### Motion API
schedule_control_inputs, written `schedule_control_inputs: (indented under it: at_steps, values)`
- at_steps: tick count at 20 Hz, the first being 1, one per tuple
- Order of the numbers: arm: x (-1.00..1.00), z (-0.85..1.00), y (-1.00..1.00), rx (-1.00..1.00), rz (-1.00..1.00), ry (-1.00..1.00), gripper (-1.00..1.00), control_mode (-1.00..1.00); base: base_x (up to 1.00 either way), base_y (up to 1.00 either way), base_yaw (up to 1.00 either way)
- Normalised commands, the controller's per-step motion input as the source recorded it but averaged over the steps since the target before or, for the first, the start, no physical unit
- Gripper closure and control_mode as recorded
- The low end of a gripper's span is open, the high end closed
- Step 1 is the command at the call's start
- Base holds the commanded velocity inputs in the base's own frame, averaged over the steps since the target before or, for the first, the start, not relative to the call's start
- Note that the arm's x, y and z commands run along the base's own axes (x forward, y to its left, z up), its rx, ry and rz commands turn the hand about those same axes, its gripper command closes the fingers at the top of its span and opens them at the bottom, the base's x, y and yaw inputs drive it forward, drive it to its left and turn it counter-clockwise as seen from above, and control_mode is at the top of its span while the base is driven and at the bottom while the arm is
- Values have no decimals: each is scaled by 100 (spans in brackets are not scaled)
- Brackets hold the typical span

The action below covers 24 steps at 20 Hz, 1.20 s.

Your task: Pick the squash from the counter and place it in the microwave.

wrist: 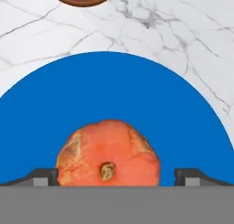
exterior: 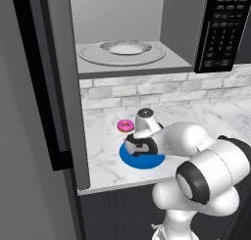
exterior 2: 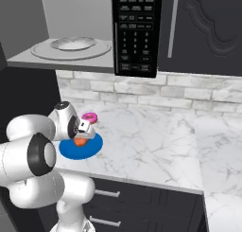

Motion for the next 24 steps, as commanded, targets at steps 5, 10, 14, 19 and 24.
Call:
schedule_control_inputs:
  at_steps: [5, 10, 14, 19, 24]
  values:
    - [0, -38, 0, 0, -3, 3, -100, -100, 0, 0, 0]
    - [-2, -39, 0, 0, -3, 0, -100, -100, 0, 0, 0]
    - [-47, -26, 0, 2, -7, 1, -100, -100, 0, 0, 0]
    - [-63, -15, 0, 5, -12, 0, -100, -100, 0, 0, 0]
    - [-20, -21, 0, 7, -12, 0, 100, -100, 0, 0, 0]
